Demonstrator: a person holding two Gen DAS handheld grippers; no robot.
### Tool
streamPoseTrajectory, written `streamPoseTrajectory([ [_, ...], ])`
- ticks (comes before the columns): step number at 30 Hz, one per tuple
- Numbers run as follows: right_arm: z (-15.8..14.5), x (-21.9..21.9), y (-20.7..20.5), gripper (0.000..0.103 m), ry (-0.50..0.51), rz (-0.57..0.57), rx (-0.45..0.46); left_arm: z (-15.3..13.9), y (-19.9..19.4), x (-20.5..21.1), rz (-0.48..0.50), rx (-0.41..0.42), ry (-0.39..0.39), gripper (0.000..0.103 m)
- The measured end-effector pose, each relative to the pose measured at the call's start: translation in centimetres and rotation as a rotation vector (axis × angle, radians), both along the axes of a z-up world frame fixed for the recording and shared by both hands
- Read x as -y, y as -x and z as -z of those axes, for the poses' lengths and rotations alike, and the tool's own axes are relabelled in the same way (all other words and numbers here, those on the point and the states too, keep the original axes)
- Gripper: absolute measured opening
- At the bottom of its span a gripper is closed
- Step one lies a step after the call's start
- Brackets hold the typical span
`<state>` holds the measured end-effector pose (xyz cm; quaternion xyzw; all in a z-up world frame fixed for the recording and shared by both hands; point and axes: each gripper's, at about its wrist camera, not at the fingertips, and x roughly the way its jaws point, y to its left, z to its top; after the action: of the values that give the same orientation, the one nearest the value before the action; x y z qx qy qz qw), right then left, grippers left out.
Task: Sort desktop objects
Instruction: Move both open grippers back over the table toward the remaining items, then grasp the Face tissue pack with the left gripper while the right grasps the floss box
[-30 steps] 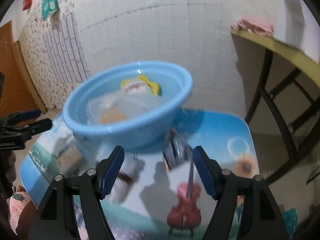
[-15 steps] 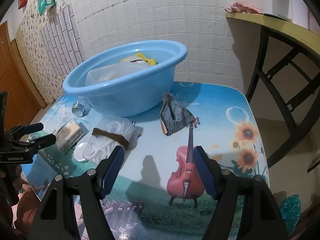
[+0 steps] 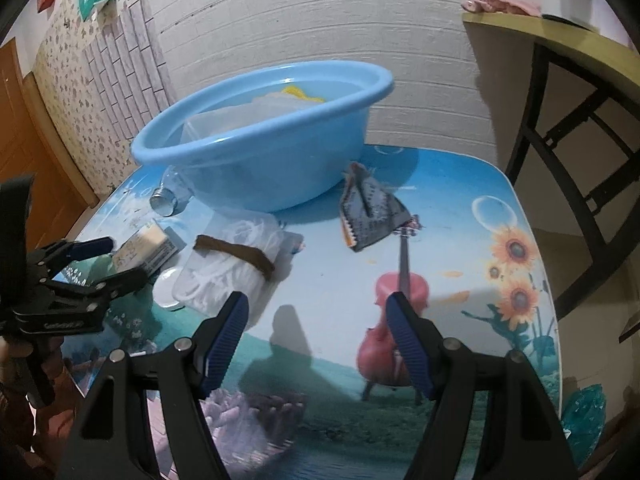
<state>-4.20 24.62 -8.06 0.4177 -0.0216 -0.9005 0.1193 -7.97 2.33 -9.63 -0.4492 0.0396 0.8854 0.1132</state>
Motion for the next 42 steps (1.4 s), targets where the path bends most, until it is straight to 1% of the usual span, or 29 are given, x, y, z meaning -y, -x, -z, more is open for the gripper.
streamPoseTrajectory([
  [1,0.0,0.2,0.0,0.071,0.003,0.0,0.0,-0.1,-0.1,-0.1,0.004,-0.015,0.008,0.052],
  [2,-0.1,0.4,0.0,0.071,0.007,0.002,0.002,-0.2,-0.2,-0.4,0.015,-0.022,0.017,0.048],
  [4,-0.2,1.2,-0.2,0.071,0.019,-0.012,0.004,-0.2,-0.3,-0.5,0.017,-0.025,0.025,0.048],
  [9,-0.1,3.6,-0.6,0.071,0.006,-0.054,0.002,-0.3,-0.7,0.4,-0.007,-0.027,-0.005,0.048],
  [13,0.1,5.3,-0.3,0.071,-0.005,-0.039,0.016,-0.6,-1.0,1.2,-0.03,-0.027,-0.019,0.048],
  [15,0.1,6.2,-0.2,0.071,-0.035,-0.035,0.006,-0.8,-1.1,1.6,-0.039,-0.031,-0.025,0.048],
  [18,0.6,6.8,0.2,0.071,-0.063,-0.017,0.013,-1.0,-1.5,2.3,-0.05,-0.033,-0.034,0.048],
  [20,0.8,6.7,0.4,0.071,-0.057,-0.009,0.023,-1.0,-1.8,2.9,-0.059,-0.032,-0.045,0.048],
  [21,0.9,6.6,0.4,0.068,-0.044,-0.015,0.037,-1.0,-1.8,3.1,-0.062,-0.029,-0.05,0.048],
  [22,1.0,6.5,0.4,0.058,-0.038,-0.014,0.042,-1.0,-1.9,3.3,-0.068,-0.027,-0.054,0.048],
  [24,0.9,6.5,0.2,0.053,-0.04,-0.014,0.041,-1.1,-2.1,3.6,-0.072,-0.029,-0.063,0.048],
  [31,0.1,5.5,-0.7,0.053,-0.037,-0.003,0.026,-1.2,-2.9,3.9,-0.082,-0.018,-0.055,0.048],
  [38,0.2,4.0,-1.9,0.053,-0.038,0.003,0.034,-0.9,-3.9,3.5,-0.092,0.006,-0.039,0.048],
  [42,0.3,3.3,-2.5,0.053,-0.04,0.013,0.036,-0.8,-4.3,3.0,-0.084,0.007,-0.03,0.048],
])
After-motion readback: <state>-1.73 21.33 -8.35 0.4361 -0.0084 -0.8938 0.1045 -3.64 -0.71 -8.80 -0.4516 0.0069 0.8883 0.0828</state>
